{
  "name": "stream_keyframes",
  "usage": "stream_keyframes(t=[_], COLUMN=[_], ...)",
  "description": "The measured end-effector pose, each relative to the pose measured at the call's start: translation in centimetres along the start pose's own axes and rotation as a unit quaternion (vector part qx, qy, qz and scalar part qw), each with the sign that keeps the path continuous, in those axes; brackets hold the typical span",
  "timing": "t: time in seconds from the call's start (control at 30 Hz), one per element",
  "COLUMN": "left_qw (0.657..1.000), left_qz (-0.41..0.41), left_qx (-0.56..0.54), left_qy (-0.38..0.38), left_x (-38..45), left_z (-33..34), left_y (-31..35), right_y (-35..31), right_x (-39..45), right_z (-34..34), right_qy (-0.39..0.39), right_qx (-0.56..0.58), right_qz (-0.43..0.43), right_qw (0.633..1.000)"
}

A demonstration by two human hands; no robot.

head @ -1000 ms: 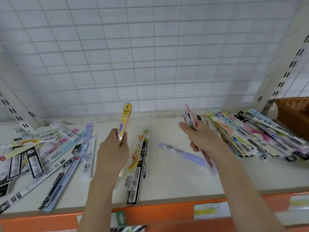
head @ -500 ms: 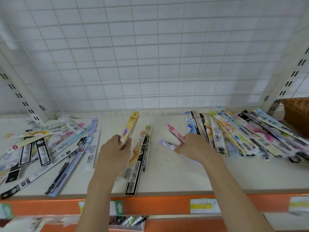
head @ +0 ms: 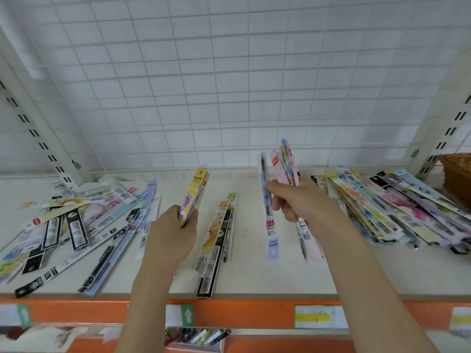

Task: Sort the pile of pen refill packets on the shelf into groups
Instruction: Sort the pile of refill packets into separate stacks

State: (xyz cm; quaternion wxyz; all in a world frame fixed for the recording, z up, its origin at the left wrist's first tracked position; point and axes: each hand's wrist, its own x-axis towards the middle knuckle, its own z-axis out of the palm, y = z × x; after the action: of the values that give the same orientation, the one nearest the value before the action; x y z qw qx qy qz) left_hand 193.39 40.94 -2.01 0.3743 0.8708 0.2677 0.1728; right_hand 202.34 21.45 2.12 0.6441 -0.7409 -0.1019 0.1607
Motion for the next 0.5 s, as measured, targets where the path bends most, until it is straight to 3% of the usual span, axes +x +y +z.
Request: stream_keyframes(t=[0.5], left_qw=[1.000], left_qz=[0.000], left_qx=[0.024], left_qy=[0.011], left_x=[0.2], left_z=[0.5], left_y=[-0.6], right_y=[1.1], right_x=[0.7], right_z=[0.1], right_qy=[0.073], right_qx=[0.083], right_qz=[-0.062], right_qw=[0.992])
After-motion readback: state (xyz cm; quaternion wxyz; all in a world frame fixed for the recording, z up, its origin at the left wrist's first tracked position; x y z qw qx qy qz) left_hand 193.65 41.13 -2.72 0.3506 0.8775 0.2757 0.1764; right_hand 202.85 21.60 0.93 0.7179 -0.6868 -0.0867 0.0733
